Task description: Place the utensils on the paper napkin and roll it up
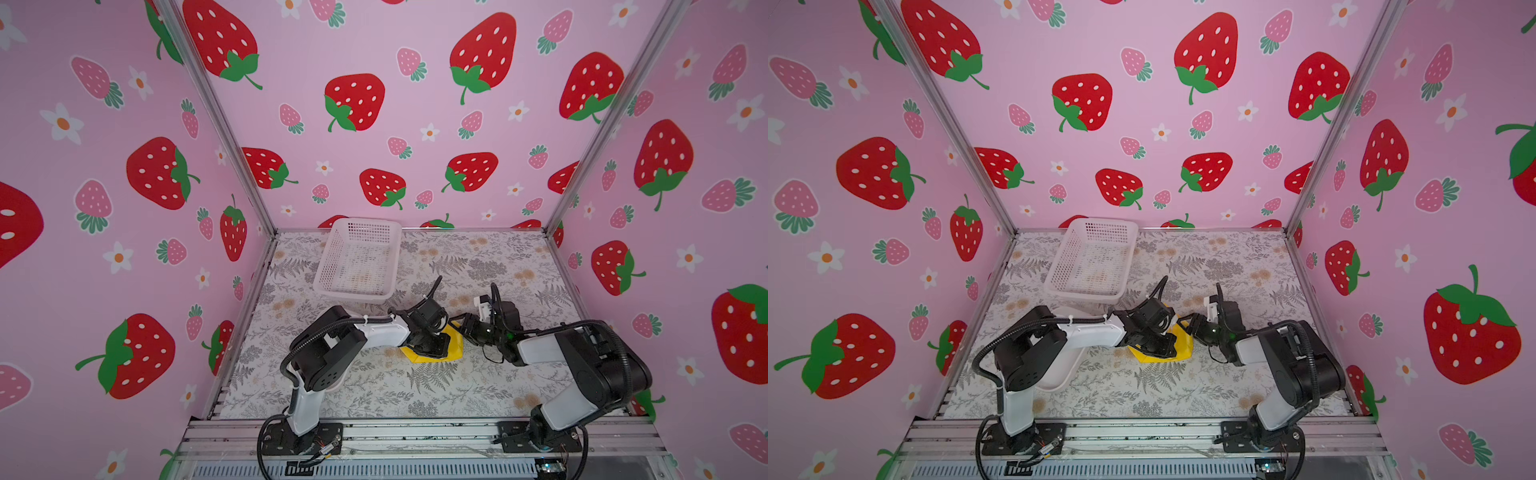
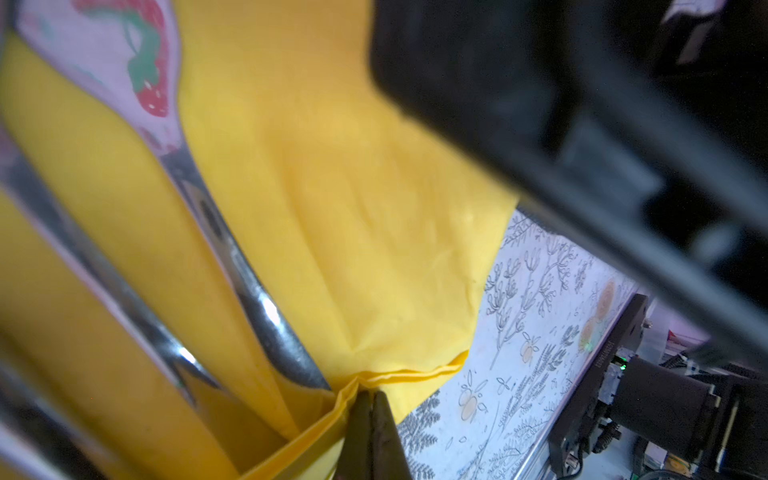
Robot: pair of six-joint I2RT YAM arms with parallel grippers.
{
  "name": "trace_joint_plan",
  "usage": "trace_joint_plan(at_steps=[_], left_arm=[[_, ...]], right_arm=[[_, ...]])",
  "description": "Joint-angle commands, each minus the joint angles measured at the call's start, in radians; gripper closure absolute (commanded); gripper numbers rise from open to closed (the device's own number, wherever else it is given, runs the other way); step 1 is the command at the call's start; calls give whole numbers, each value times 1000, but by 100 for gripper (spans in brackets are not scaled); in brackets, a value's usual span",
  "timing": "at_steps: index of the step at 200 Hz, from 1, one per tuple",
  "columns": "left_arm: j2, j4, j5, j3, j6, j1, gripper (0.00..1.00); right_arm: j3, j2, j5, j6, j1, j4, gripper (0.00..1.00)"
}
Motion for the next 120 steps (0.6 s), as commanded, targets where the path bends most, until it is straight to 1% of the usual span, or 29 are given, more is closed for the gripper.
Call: trace_joint_plan(at_steps=[1, 15, 46, 73, 105, 120], left_arm=[[10, -32, -5, 27, 1, -3, 100], [9, -27, -5, 25, 0, -3, 100], [12, -20, 0, 23, -2, -3, 100], [9, -20, 1, 21, -1, -4, 100], [4, -15, 0, 12, -1, -3, 100], [4, -11, 1, 10, -5, -3, 100]], right_arm=[[-9, -40, -78, -86, -5, -49, 41], [-28, -95, -87, -121, -5, -101, 43], [-92, -194, -111, -131, -5, -160, 43], [-144, -228, -146, -110, -5, -147, 43], [-177, -272, -109, -74, -5, -123, 43], [-180, -277, -69, -52, -3, -111, 43]])
